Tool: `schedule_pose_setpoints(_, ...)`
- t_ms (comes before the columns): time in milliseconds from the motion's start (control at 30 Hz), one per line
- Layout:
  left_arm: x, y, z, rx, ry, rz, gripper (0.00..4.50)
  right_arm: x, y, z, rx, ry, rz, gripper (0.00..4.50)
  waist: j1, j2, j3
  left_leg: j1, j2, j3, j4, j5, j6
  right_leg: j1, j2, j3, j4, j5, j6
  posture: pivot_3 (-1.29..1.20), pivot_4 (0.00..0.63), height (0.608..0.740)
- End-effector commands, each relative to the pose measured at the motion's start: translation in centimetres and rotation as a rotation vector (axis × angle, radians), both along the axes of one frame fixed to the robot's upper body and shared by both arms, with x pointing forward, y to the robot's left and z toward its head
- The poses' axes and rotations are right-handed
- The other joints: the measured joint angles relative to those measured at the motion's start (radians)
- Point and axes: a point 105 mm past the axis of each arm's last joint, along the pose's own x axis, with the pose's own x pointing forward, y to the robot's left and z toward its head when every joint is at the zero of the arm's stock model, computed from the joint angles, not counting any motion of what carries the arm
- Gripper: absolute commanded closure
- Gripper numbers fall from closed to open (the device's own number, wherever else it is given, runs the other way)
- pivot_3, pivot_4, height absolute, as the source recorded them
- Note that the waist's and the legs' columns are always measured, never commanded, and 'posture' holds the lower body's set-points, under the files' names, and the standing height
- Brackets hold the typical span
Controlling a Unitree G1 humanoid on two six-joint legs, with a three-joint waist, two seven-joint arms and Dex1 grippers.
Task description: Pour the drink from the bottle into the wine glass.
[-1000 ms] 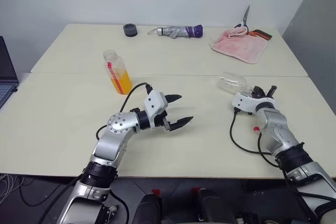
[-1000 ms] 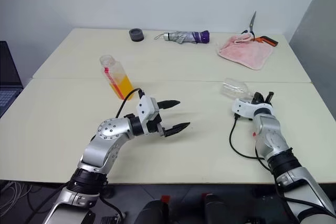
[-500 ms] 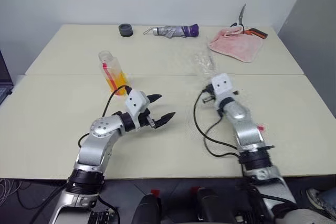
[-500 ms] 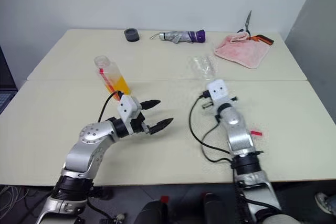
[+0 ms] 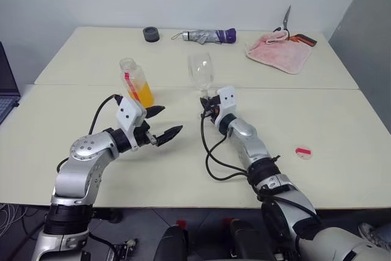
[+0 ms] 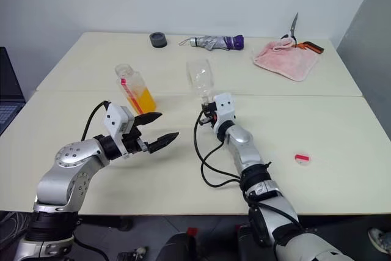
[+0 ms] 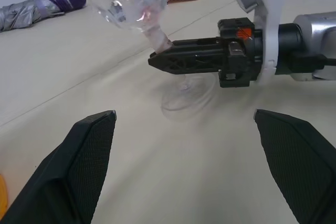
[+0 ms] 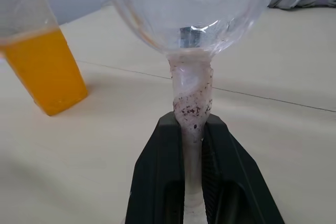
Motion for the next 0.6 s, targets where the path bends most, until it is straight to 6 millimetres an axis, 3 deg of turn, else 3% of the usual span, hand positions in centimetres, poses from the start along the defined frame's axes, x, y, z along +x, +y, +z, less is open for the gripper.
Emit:
schedule_pose_setpoints(33,-0.6,0.2,1.1,0.006,-0.033,-0.027,0.00,-1.2,-0.6,-2.0,-0.052,0.020,0.035,4.38,0.000,0.000,0.000,0.000,0.000,0.000,0.000,0.000,0.000,0.000,0.000,0.000,0.000,0.000,0.000,0.00,0.150,0.740)
schedule_pose_setpoints(167,-0.5,0.5,1.2,0.004,-0.020,-0.036,0.00,-2.2,-0.9,-3.0,-0.096,0.023,0.063,4.38,0.000,0.000,0.000,0.000,0.000,0.000,0.000,0.000,0.000,0.000,0.000,0.000,0.000,0.000,0.000,0.00,0.150,0.740)
schedule_pose_setpoints(367,-0.5,0.9,1.8,-0.013,-0.004,-0.055,0.00,-3.3,0.4,-3.9,-0.151,0.018,0.138,4.38,-0.006,0.000,0.000,0.002,0.000,0.001,0.000,0.000,0.000,0.001,0.001,0.001,0.000,0.000,0.000,0.00,0.150,0.740)
schedule_pose_setpoints(600,-0.7,1.5,2.9,-0.025,0.009,-0.073,0.00,-2.7,1.6,-1.4,-0.054,-0.073,0.162,4.38,-0.015,0.000,0.000,0.003,0.000,0.002,0.000,0.000,0.000,0.001,0.002,0.002,0.000,0.000,0.000,0.00,0.150,0.740)
